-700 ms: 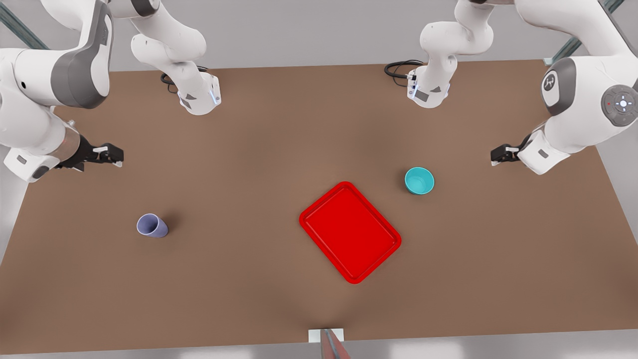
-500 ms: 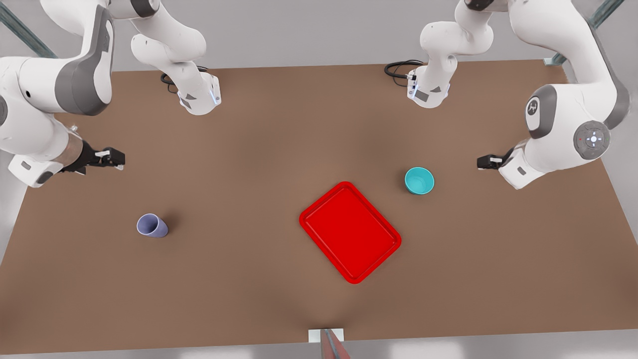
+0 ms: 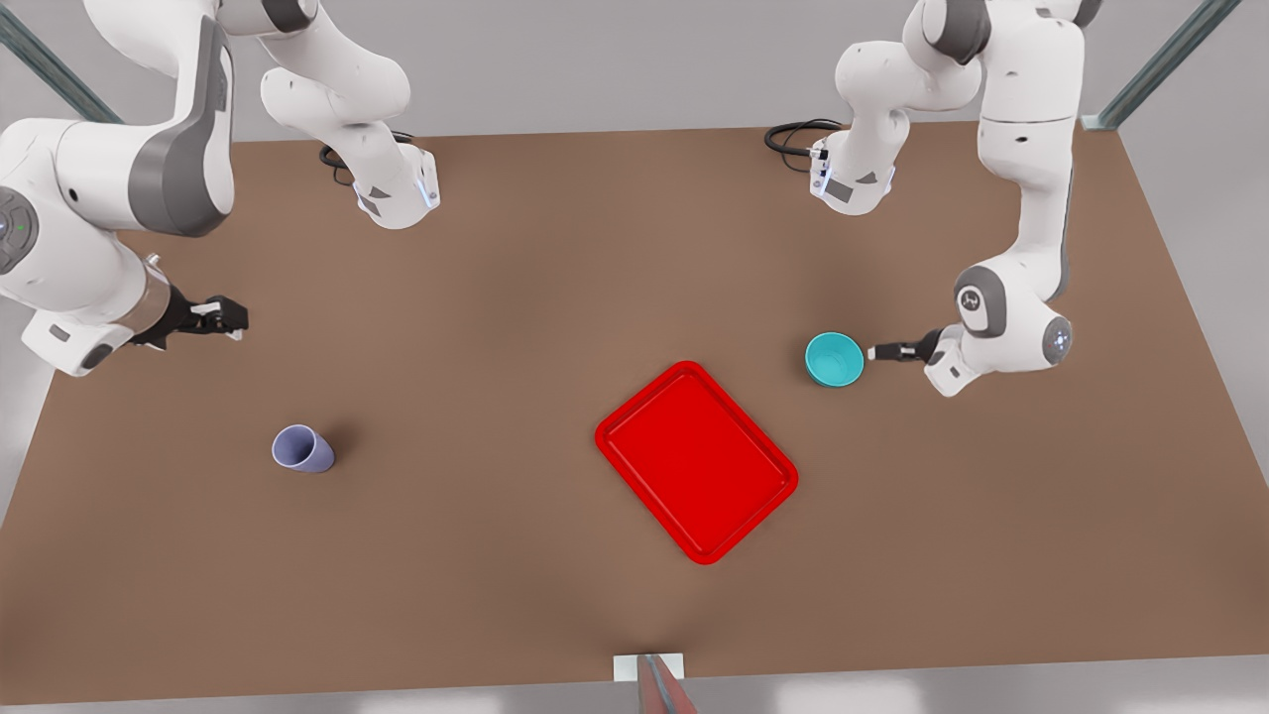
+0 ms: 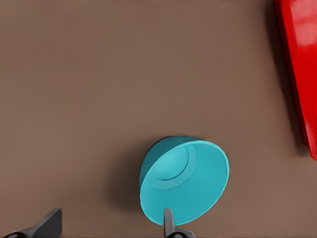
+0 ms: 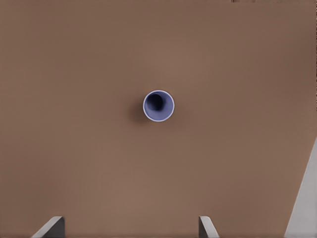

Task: Place the bowl on the tray with the left arm and the cup on the tray with the right arm

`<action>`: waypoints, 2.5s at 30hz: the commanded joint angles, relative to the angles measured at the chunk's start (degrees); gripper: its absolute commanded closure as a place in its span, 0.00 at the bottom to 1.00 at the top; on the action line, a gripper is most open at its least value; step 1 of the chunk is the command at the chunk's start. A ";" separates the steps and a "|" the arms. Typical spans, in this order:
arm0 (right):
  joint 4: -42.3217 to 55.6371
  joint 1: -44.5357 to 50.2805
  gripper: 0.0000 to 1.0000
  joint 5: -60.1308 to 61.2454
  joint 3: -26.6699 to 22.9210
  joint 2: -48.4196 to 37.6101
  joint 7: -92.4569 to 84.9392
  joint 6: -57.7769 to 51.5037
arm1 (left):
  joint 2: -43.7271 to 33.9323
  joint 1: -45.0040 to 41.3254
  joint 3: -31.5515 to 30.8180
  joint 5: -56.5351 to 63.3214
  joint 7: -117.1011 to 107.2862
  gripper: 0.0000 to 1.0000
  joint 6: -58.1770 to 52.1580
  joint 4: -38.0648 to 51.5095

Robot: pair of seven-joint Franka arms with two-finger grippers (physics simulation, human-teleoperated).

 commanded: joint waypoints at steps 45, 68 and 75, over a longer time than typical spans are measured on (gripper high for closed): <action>-24.69 -4.34 0.00 2.90 -0.04 11.32 9.17 37.44 | 37.97 -10.79 -14.68 13.60 -48.38 0.00 -7.64 61.69; -28.30 -4.78 0.00 10.63 -0.04 16.15 8.82 48.51 | -6.68 -11.49 -3.25 29.42 -31.77 0.00 -47.98 48.86; -28.47 -5.04 0.00 10.63 -0.04 20.02 8.91 50.36 | -6.68 -11.49 -3.25 29.33 -31.86 0.00 -48.60 48.86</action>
